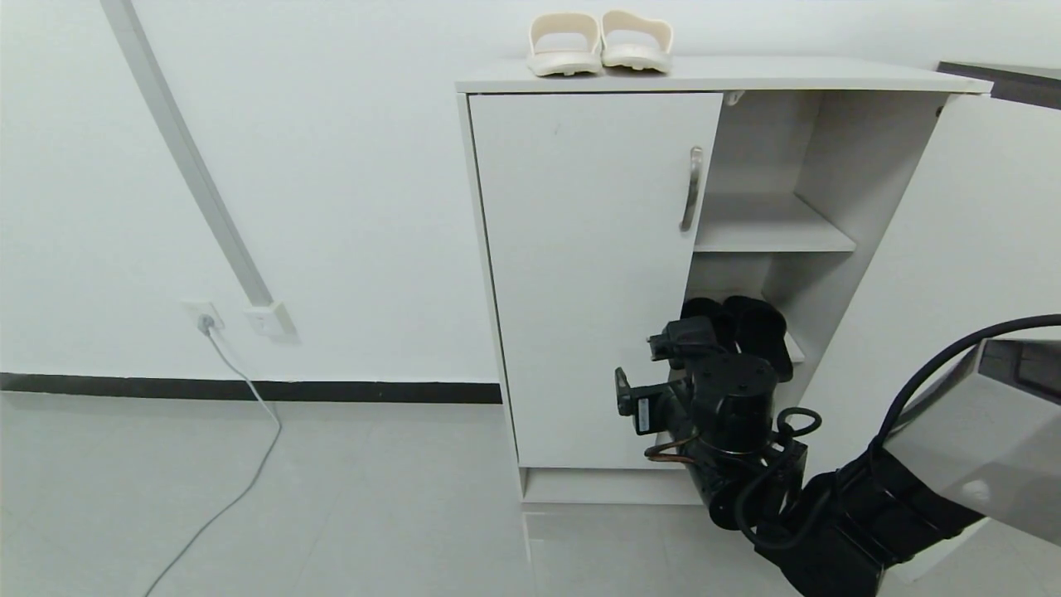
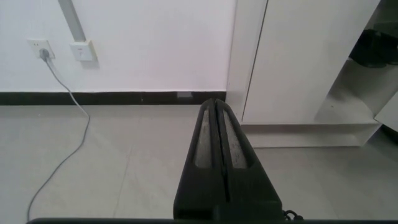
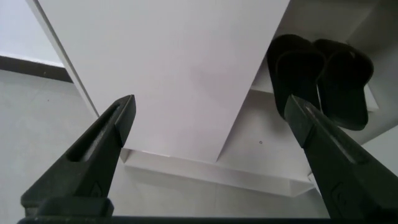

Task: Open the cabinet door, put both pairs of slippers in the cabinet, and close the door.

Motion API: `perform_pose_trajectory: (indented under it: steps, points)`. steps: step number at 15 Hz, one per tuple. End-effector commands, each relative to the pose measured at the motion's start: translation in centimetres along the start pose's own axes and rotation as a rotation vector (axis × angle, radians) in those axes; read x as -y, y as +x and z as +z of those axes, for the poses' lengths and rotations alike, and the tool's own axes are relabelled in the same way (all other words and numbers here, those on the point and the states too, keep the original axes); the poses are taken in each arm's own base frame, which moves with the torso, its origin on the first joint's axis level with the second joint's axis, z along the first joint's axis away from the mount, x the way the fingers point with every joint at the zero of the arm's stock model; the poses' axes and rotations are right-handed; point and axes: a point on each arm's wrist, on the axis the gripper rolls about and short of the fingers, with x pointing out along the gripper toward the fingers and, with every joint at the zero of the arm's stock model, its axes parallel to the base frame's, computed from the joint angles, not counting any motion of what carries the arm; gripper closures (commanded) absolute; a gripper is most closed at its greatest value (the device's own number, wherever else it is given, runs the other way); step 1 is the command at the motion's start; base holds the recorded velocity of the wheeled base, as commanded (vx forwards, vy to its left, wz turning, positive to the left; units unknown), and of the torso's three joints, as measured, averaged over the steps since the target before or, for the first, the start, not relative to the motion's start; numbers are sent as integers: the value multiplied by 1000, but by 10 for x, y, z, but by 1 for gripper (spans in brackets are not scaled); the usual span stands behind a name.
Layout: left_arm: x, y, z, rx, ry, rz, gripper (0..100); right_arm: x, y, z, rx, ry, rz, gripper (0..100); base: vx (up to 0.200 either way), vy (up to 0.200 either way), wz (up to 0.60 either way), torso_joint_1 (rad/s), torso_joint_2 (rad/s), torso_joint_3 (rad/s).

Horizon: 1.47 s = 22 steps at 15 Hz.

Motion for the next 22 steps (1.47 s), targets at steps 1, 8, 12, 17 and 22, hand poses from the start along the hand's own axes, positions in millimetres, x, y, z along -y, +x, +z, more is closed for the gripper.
perform_pose_trajectory:
  steps: [1, 8, 12, 17, 22]
  points:
    - [0, 0, 0, 0, 0, 1, 100, 0, 0, 0, 1, 0, 0, 0, 0, 0, 0, 7, -286, -281]
    - [0, 0, 0, 0, 0, 1, 100, 0, 0, 0, 1, 0, 0, 0, 0, 0, 0, 62, -409, -355]
    - [0, 0, 0, 0, 1, 1, 100, 0, 0, 0, 1, 0, 0, 0, 0, 0, 0, 128, -463, -330]
    - [0, 0, 0, 0, 3, 1, 100, 0, 0, 0, 1, -4, 0, 0, 0, 0, 0, 160, -475, -313]
    - [0, 0, 0, 0, 3, 1, 100, 0, -1, -2, -4, -8, 2, 0, 0, 0, 0, 195, -506, -311]
